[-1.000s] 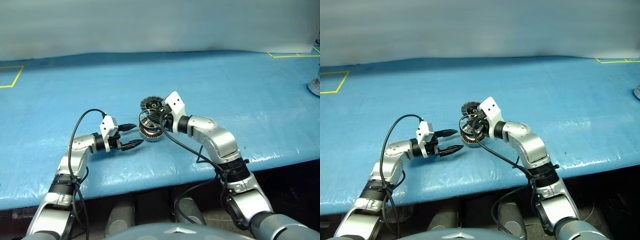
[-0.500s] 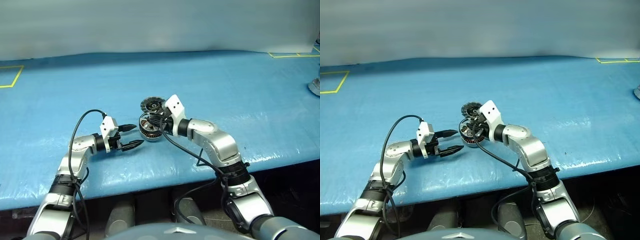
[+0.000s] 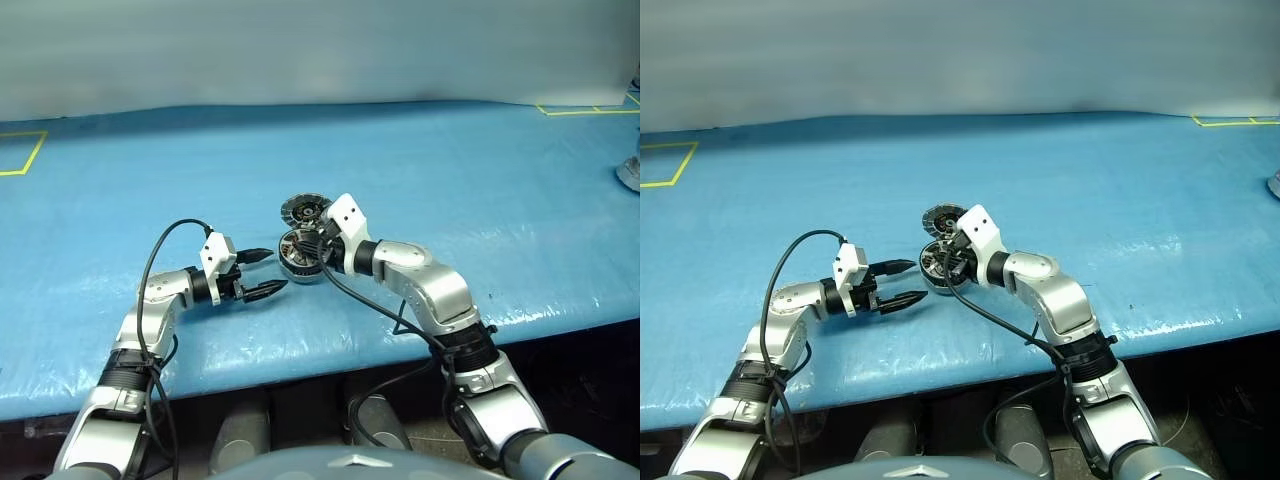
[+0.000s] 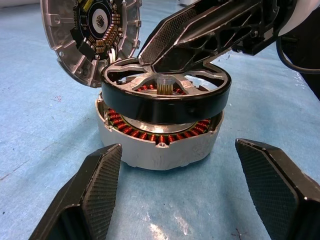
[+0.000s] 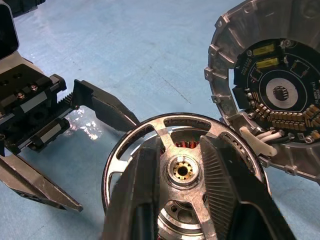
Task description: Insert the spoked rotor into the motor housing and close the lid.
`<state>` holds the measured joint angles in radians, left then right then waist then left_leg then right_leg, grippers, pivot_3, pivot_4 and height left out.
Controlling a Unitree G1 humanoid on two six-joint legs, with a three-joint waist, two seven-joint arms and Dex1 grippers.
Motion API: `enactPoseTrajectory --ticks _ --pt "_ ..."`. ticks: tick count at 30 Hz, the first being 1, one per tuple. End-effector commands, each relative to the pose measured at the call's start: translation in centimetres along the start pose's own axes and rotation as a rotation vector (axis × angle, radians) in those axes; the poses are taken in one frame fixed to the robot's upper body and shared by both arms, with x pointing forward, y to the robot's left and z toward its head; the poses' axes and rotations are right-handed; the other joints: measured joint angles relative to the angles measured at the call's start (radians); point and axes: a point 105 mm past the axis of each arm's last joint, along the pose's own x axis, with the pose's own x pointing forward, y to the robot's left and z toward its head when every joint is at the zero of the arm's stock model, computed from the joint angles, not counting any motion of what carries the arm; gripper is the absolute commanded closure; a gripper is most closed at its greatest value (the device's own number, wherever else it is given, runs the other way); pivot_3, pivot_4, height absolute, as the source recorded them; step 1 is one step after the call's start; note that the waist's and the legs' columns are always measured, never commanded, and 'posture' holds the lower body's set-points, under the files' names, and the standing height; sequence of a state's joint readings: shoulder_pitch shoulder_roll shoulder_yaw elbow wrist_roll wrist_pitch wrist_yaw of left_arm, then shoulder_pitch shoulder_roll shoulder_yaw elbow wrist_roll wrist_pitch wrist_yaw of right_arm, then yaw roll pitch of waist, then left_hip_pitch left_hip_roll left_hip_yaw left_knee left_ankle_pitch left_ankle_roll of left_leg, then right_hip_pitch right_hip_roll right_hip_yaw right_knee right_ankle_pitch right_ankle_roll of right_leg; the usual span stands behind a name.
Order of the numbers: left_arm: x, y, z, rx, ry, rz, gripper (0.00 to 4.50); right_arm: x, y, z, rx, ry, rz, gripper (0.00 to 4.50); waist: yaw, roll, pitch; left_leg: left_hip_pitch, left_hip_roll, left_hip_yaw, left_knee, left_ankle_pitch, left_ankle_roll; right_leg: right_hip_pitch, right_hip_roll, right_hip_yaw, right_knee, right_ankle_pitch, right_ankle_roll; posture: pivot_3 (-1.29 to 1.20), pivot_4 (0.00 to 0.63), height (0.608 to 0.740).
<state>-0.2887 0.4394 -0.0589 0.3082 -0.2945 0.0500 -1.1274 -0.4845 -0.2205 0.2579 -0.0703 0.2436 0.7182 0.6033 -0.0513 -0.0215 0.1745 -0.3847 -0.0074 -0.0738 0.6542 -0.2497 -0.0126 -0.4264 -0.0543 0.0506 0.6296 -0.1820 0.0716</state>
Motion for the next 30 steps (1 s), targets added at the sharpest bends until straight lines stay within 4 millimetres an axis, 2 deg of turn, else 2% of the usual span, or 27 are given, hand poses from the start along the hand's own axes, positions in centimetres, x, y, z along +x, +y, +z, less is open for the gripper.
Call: enactPoseTrajectory --ticks 1,2,10,16,19,25,30 --pt "-0.1 0.2 0.8 0.033 -0.024 0.009 0.53 -0.1 0.0 1.1 -0.027 -0.053 -0.01 2.08 0.0 0.0 0.0 0.0 0.0 0.0 0.0 0.0 0.0 0.0 0.0 0.0 0.0 0.0 0.0 0.0 0.15 0.74" --pt "-0.1 0.2 0.8 0.034 -0.023 0.009 0.53 -0.1 0.0 1.2 -0.028 -0.057 -0.01 1.79 0.0 0.0 0.0 0.0 0.0 0.0 0.0 0.0 0.0 0.0 0.0 0.0 0.0 0.0 0.0 0.0 0.15 0.74" --pt "-0.1 0.2 0.8 0.032 -0.023 0.008 0.53 -0.5 0.2 2.0 -0.044 -0.086 -0.008 1.79 0.0 0.0 0.0 0.0 0.0 0.0 0.0 0.0 0.0 0.0 0.0 0.0 0.0 0.0 0.0 0.0 0.15 0.74" --pt "-0.1 0.2 0.8 0.033 -0.029 0.012 0.53 -1.1 0.1 1.7 -0.024 -0.085 -0.026 1.79 0.001 0.0 0.0 0.0 0.0 0.0 0.0 0.0 0.0 0.0 0.0 0.0 0.0 0.0 0.0 0.0 0.15 0.74" --pt "-0.3 0.2 0.9 0.03 -0.038 0.021 0.53 -2.0 -0.1 1.4 -0.002 -0.099 -0.057 2.44 0.002 0.0 0.0 0.0 0.0 0.0 0.0 0.0 0.0 0.0 0.0 0.0 -0.001 0.0 0.0 0.0 0.15 0.74" --pt "-1.0 0.2 0.7 0.029 -0.036 0.032 0.53 -4.6 -0.8 1.0 0.008 -0.099 -0.153 4.46 0.003 0.0 0.0 0.0 0.0 0.0 -0.001 0.0 0.0 0.0 0.0 0.0 -0.001 0.0 0.0 0.0 0.15 0.74" --pt "-1.1 0.3 0.8 0.032 -0.041 0.041 0.53 -6.3 -2.5 -0.2 0.0 -0.046 -0.285 4.49 0.008 0.0 0.0 0.0 0.0 0.0 0.0 0.0 0.0 0.0 -0.001 0.0 -0.001 0.0 0.0 0.0 0.15 0.74"
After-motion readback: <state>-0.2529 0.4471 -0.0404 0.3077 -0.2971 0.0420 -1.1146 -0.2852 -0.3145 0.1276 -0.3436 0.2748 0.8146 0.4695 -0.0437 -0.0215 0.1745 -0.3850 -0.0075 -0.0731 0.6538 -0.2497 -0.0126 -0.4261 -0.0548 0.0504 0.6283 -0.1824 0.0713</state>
